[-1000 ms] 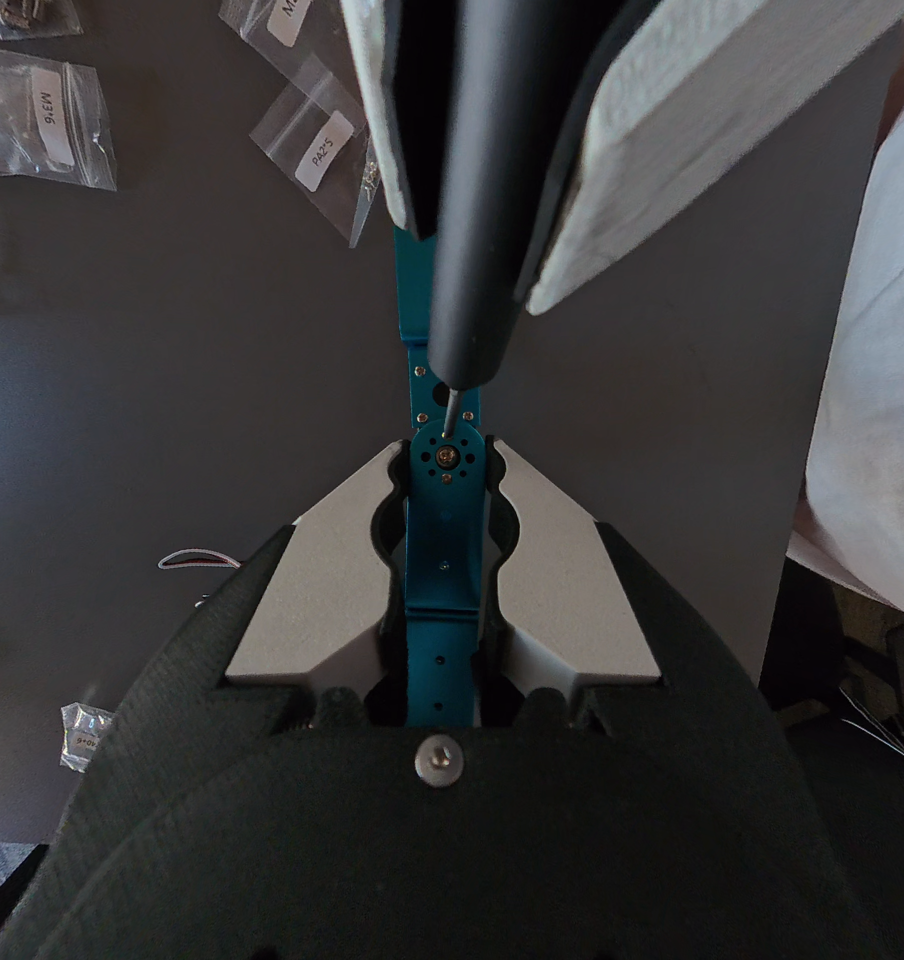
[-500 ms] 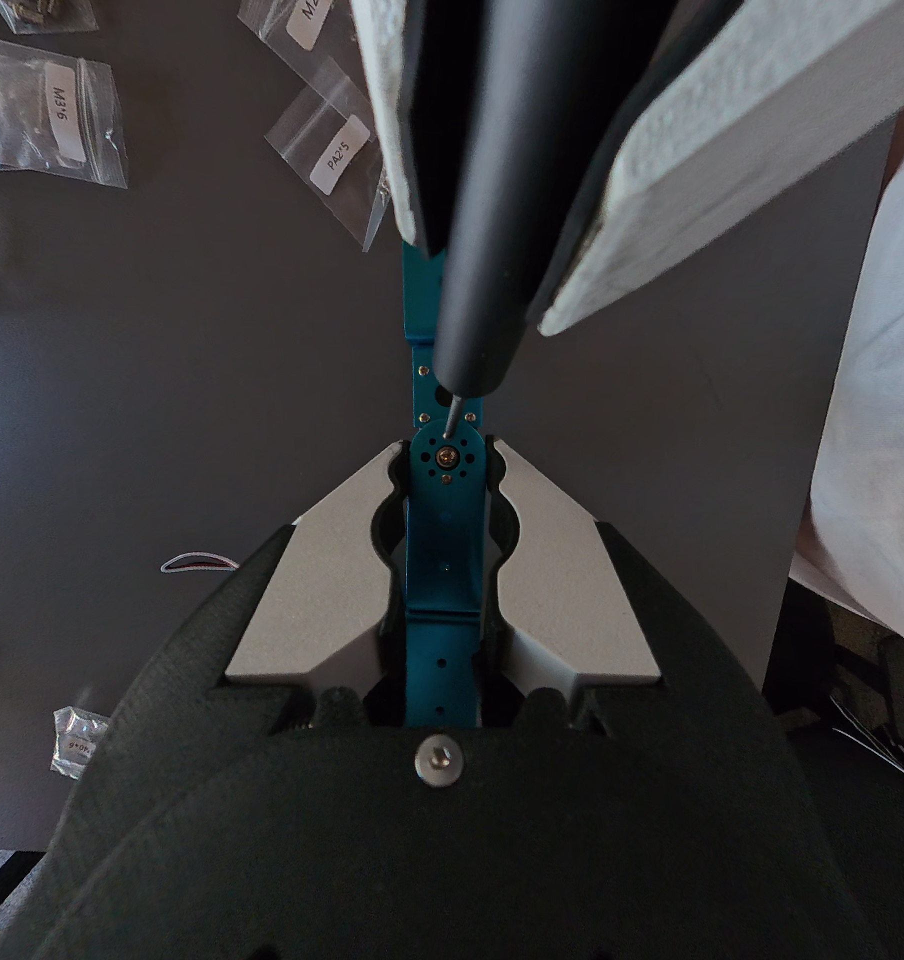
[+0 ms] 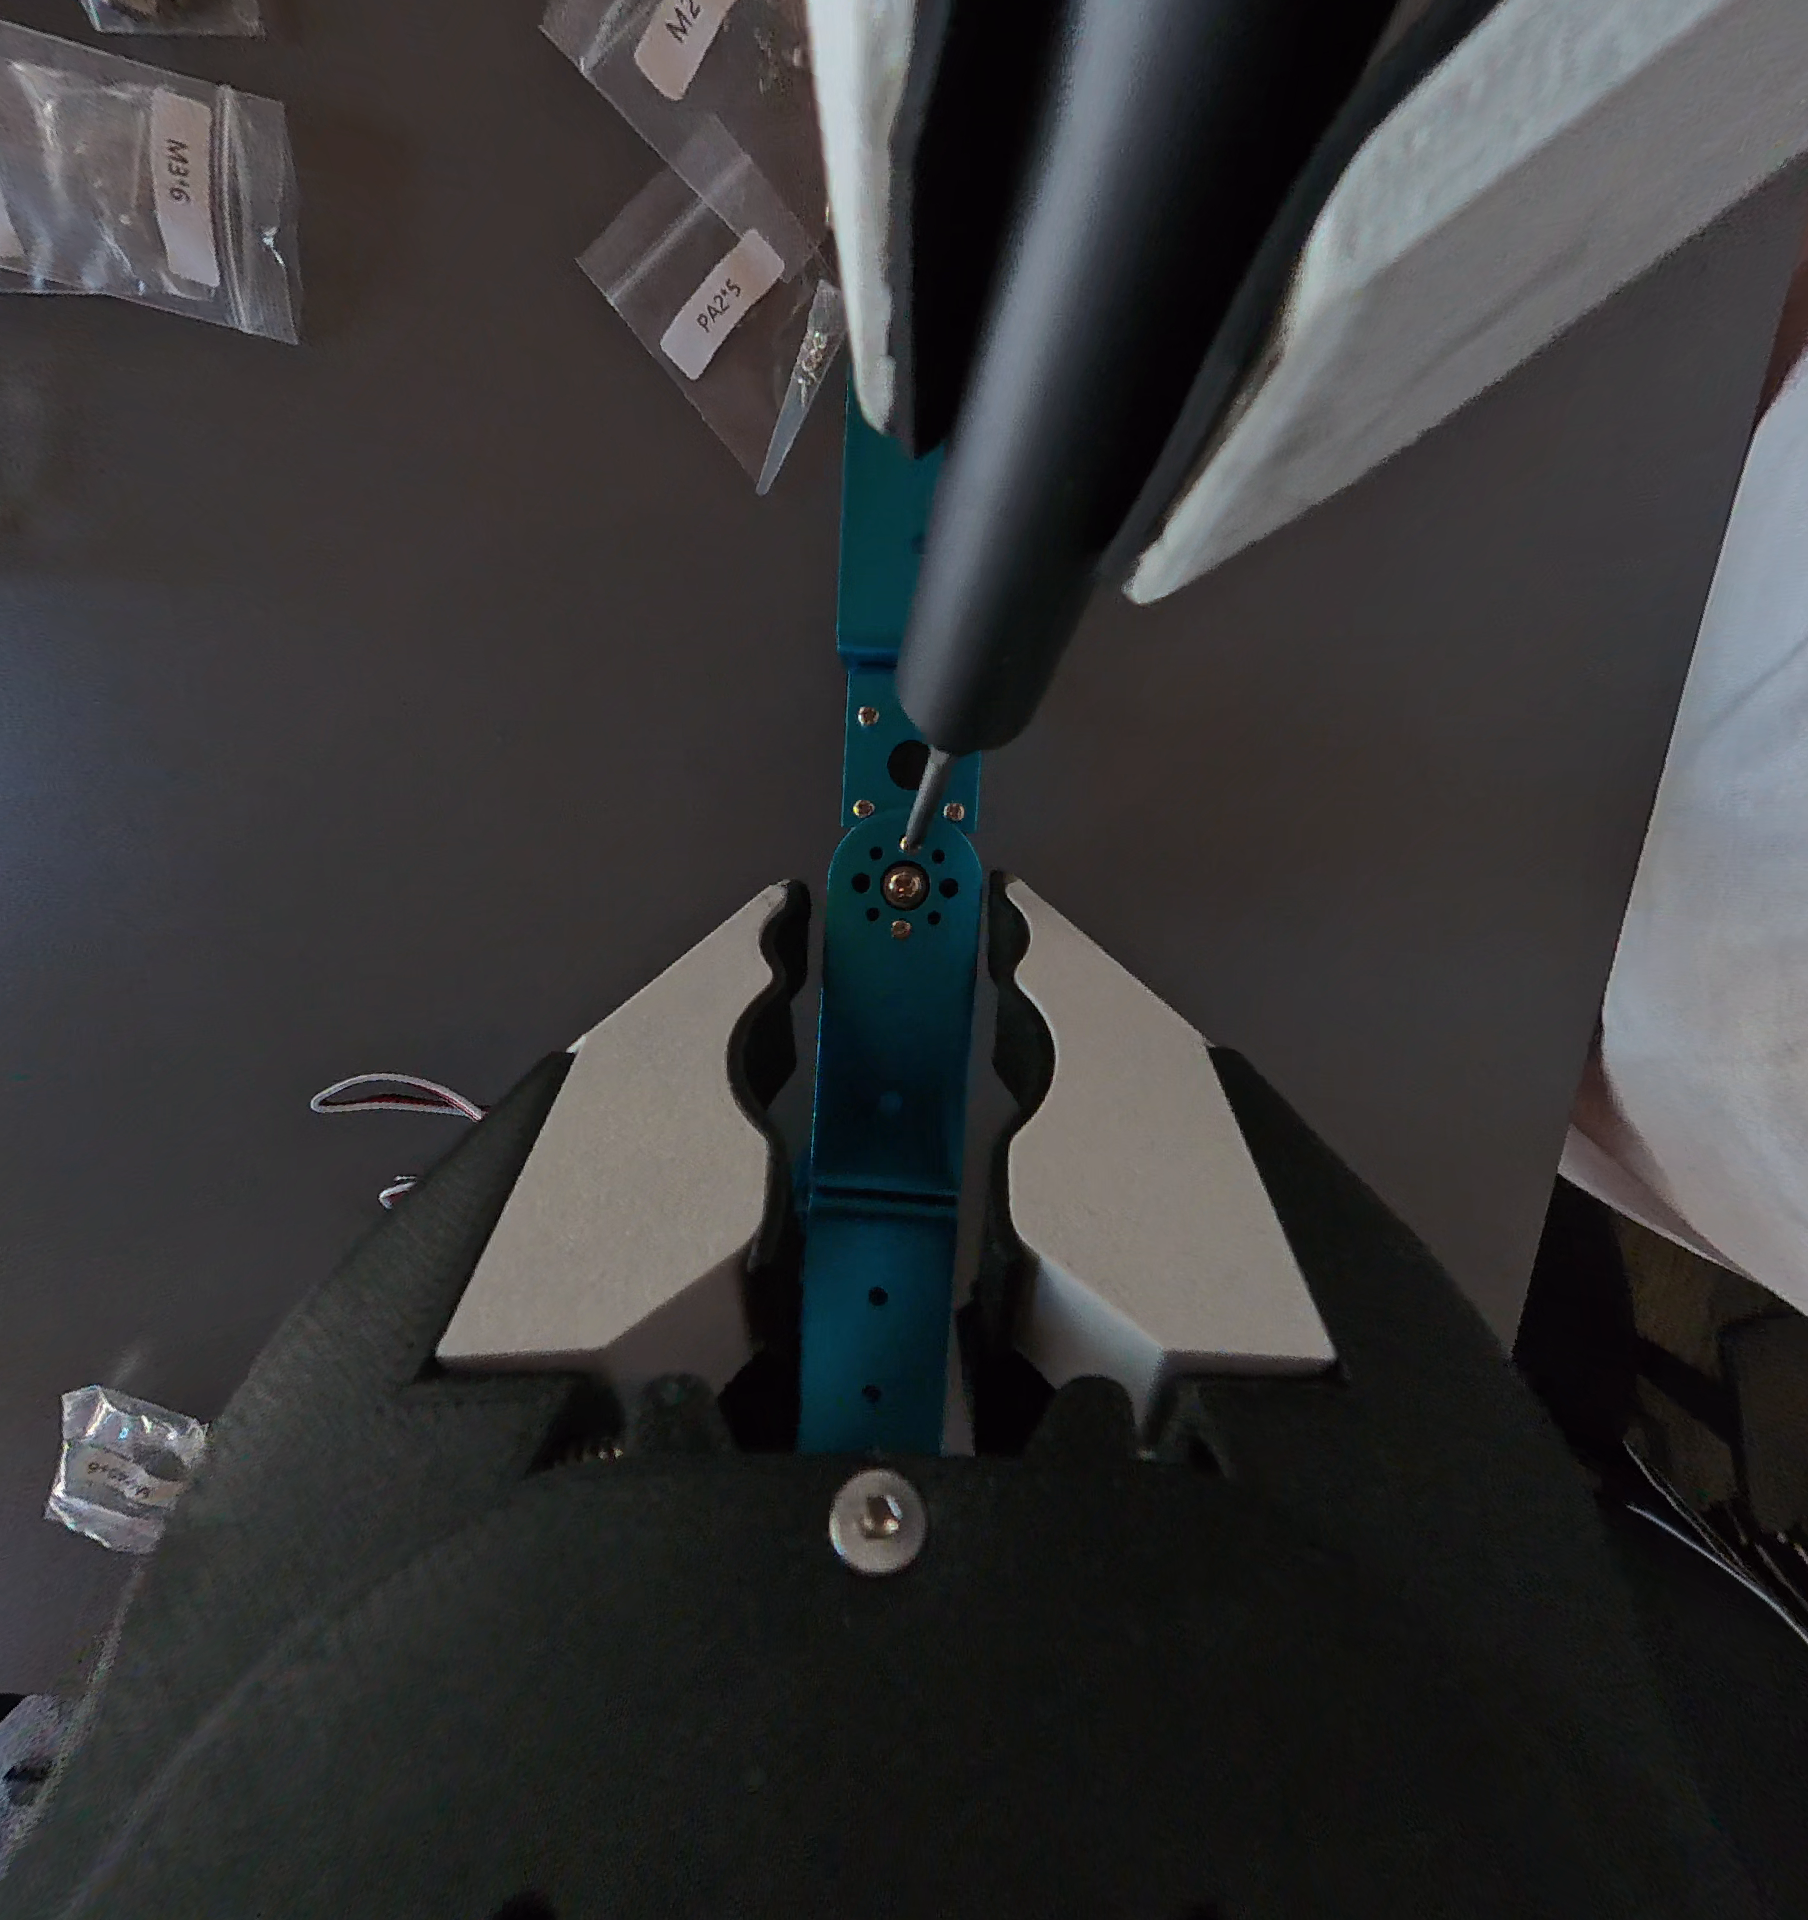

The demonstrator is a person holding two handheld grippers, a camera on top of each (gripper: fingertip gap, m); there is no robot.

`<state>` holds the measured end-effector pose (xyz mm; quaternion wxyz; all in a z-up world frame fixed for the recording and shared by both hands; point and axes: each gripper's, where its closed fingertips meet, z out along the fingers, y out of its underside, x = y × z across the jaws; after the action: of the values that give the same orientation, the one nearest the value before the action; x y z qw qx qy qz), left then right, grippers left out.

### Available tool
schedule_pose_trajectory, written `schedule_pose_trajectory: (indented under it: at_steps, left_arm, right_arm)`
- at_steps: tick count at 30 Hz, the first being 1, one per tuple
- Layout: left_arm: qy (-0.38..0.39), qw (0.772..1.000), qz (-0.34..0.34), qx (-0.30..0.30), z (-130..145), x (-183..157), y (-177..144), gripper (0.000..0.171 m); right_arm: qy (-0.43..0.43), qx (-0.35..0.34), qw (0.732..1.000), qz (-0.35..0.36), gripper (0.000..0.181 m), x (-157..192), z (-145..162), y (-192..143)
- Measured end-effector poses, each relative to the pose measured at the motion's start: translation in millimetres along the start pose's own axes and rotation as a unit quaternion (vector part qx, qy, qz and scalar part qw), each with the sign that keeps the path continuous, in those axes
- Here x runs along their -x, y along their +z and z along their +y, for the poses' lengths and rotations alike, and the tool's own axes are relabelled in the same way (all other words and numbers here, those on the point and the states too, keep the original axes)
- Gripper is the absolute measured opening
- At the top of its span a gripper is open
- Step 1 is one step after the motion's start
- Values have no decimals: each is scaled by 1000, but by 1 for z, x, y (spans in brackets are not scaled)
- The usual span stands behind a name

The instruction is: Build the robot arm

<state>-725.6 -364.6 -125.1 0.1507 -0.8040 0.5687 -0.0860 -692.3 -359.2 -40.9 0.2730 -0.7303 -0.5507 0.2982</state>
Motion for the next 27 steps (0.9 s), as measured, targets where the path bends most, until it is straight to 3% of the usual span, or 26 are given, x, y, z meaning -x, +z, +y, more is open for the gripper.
schedule_pose_trajectory:
  at_steps: [4, 10, 27]
  left_arm:
    - [3, 1000, -6, 15, 2, -1, 2, 41]
    - [28, 999, -37, 20, 3, 5, 5, 27]
    - [28, 999, -38, 15, 4, 6, 2, 26]
  right_arm:
    - [-2, -1, 1000, -2, 19, 0, 0, 0]
    - [-6, 0, 1000, 10, 19, -4, 2, -1]
    - [-32, -29, 999, -17, 19, -4, -4, -4]
